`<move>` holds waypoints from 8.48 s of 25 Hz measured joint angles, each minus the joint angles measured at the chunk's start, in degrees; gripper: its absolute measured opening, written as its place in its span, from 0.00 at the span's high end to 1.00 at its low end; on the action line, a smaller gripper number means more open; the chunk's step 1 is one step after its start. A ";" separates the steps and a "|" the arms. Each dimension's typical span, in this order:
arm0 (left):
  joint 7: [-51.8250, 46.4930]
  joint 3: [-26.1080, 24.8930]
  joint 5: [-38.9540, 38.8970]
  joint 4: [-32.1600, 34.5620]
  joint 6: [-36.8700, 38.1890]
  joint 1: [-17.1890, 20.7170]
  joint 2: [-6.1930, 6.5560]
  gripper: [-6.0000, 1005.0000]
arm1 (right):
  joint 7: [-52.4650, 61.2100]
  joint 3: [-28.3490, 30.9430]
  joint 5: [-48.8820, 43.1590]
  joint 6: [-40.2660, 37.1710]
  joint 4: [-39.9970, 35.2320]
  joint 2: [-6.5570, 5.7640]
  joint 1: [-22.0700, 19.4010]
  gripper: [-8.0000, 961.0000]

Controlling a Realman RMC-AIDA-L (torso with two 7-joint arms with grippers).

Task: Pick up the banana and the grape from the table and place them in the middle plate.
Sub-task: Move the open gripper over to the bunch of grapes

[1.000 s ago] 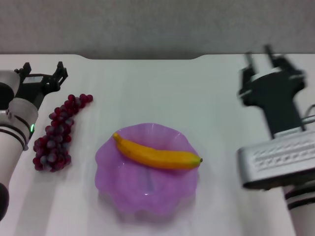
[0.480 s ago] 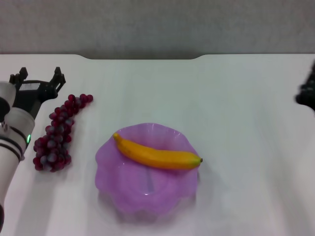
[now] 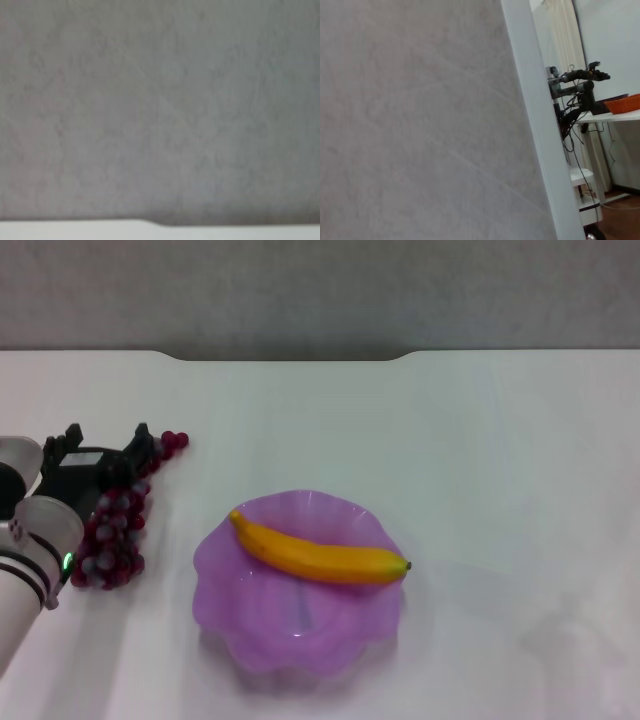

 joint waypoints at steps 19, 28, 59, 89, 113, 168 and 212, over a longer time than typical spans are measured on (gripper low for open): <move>13.58 -17.33 0.66 4.80 -29.62 -5.97 -0.05 0.11 | -2.00 -0.34 -3.95 2.90 0.46 0.93 1.43 0.99; 12.85 -23.75 8.39 9.83 -35.43 -10.13 -0.31 0.11 | -1.97 -0.45 -6.37 3.00 0.29 1.36 1.76 0.99; 12.61 -23.62 10.81 9.43 -40.42 -10.70 -0.17 0.13 | -1.56 -0.43 -7.55 2.93 0.66 1.72 2.16 0.99; 12.42 -23.88 10.26 8.52 -41.38 -10.69 0.04 0.44 | -1.56 -0.43 -7.54 2.63 0.71 1.86 2.16 0.99; 12.44 -23.88 10.57 6.90 -41.73 -10.61 -0.14 0.72 | -1.56 -0.38 -7.54 2.51 1.62 2.04 2.30 0.99; 11.93 -24.69 15.11 3.11 -45.26 -9.73 -0.06 0.12 | 0.12 -0.48 -7.62 2.98 2.63 2.43 3.33 0.99; 11.97 -24.37 15.19 13.28 -42.16 -14.12 -0.06 0.31 | 0.11 -1.21 -7.63 2.98 3.23 2.51 4.53 0.99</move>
